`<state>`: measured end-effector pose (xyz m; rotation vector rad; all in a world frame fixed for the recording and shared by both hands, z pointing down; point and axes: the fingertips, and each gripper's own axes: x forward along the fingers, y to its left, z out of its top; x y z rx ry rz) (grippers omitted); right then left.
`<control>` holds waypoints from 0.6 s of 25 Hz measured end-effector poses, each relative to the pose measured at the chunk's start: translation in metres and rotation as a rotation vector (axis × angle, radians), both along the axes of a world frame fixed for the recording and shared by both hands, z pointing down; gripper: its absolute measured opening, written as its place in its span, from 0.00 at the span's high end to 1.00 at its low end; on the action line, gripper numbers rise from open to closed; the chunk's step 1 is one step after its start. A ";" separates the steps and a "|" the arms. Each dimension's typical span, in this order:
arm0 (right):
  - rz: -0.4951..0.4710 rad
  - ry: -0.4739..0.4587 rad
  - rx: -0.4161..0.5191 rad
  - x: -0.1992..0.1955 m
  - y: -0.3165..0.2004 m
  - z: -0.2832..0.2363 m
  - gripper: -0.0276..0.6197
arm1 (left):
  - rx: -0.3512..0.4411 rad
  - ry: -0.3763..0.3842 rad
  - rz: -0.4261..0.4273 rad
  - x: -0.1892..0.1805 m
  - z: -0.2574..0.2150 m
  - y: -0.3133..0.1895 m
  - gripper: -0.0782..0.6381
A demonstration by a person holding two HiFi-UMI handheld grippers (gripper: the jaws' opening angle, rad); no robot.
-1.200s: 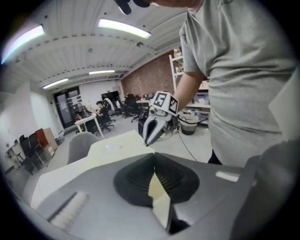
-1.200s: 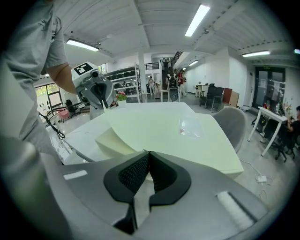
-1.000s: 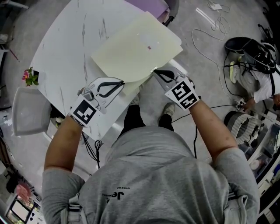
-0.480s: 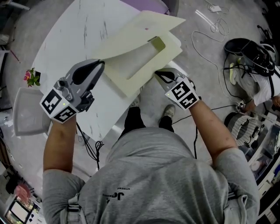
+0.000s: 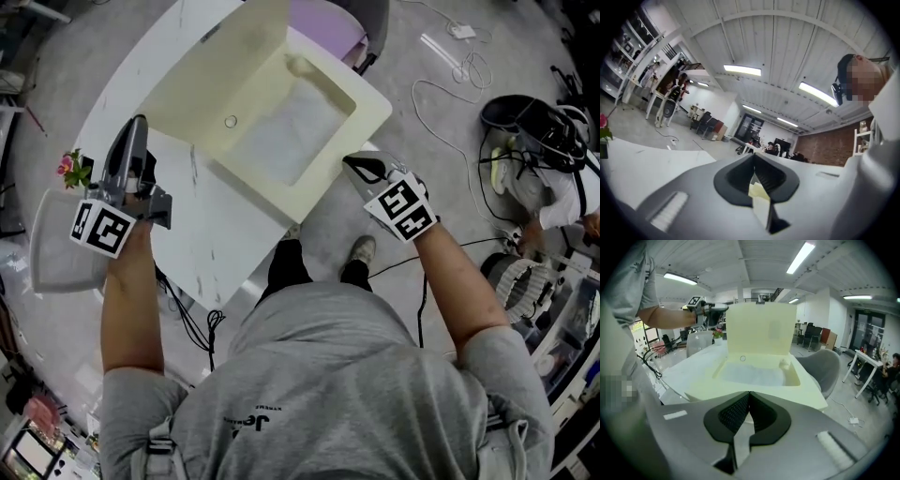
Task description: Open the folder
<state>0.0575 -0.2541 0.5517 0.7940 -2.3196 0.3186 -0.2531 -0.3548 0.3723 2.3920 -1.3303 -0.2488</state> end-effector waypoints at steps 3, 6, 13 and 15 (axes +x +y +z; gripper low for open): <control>0.015 -0.067 0.053 -0.006 -0.011 -0.027 0.95 | 0.008 -0.052 -0.087 -0.022 0.010 -0.011 0.81; 0.005 -0.089 0.078 -0.014 -0.017 -0.039 0.95 | 0.041 -0.194 -0.159 -0.041 0.024 -0.025 0.81; 0.013 -0.094 0.081 -0.015 -0.025 -0.044 0.95 | -0.012 -0.645 -0.311 -0.090 0.083 -0.060 0.80; 0.022 -0.097 0.083 -0.012 -0.028 -0.045 0.95 | -0.019 -0.776 -0.334 -0.098 0.097 -0.071 0.79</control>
